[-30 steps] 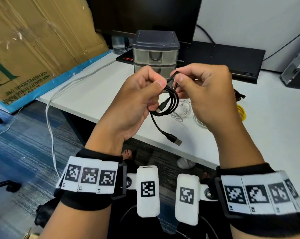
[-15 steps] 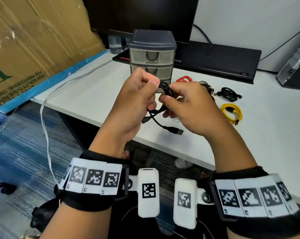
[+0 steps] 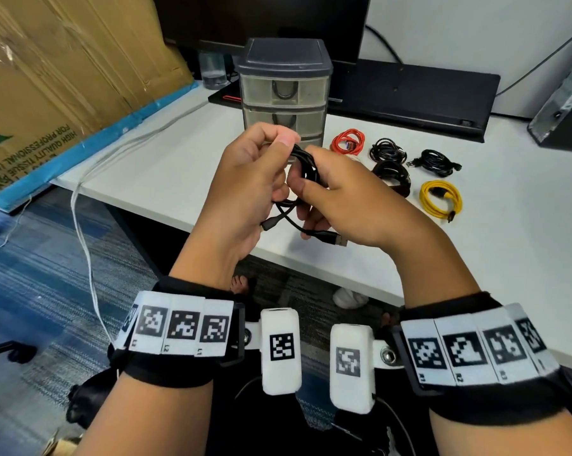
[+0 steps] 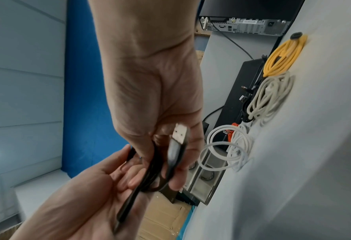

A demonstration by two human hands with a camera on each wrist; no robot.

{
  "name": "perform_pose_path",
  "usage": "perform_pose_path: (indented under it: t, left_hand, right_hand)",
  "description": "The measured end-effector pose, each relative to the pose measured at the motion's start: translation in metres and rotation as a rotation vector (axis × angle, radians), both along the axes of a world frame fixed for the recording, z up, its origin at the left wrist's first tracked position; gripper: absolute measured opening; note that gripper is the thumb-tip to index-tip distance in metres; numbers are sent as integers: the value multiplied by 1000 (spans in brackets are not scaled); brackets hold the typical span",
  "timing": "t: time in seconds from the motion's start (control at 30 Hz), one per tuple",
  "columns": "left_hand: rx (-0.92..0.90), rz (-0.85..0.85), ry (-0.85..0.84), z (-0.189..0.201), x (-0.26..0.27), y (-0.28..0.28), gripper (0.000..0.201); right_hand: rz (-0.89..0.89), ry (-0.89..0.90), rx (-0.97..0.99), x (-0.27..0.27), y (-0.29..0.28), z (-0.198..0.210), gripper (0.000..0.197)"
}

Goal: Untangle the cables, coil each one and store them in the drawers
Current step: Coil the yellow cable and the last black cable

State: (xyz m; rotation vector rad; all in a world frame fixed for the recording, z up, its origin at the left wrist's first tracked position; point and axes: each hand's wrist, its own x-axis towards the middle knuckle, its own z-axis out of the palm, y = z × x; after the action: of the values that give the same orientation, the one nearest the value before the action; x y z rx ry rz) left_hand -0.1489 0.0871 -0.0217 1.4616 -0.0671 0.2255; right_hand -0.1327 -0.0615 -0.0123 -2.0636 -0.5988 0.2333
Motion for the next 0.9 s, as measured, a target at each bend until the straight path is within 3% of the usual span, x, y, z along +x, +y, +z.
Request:
perform_pose_path:
  t: [0.13, 0.27, 0.5, 0.67, 0.83, 0.9]
  left_hand:
    - [-51, 28, -8, 1, 2, 6, 13]
    - [-146, 54, -5, 2, 3, 12, 12]
    - [-23, 163, -10, 3, 6, 5, 19]
    - [109, 140, -10, 7, 2, -3, 26]
    - [-97, 45, 22, 7, -4, -6, 27]
    - [-208, 6, -6, 7, -6, -7, 28]
  right_hand:
    - [114, 46, -45, -1, -8, -3, 30]
    - [9, -141, -79, 5, -17, -8, 8]
    - [-59, -294, 61, -5, -17, 4, 10]
    - [0, -260, 157, -7, -12, 15, 8]
    - [-85, -466, 144, -5, -10, 6, 9]
    - [-105, -444, 195, -4, -8, 5, 11]
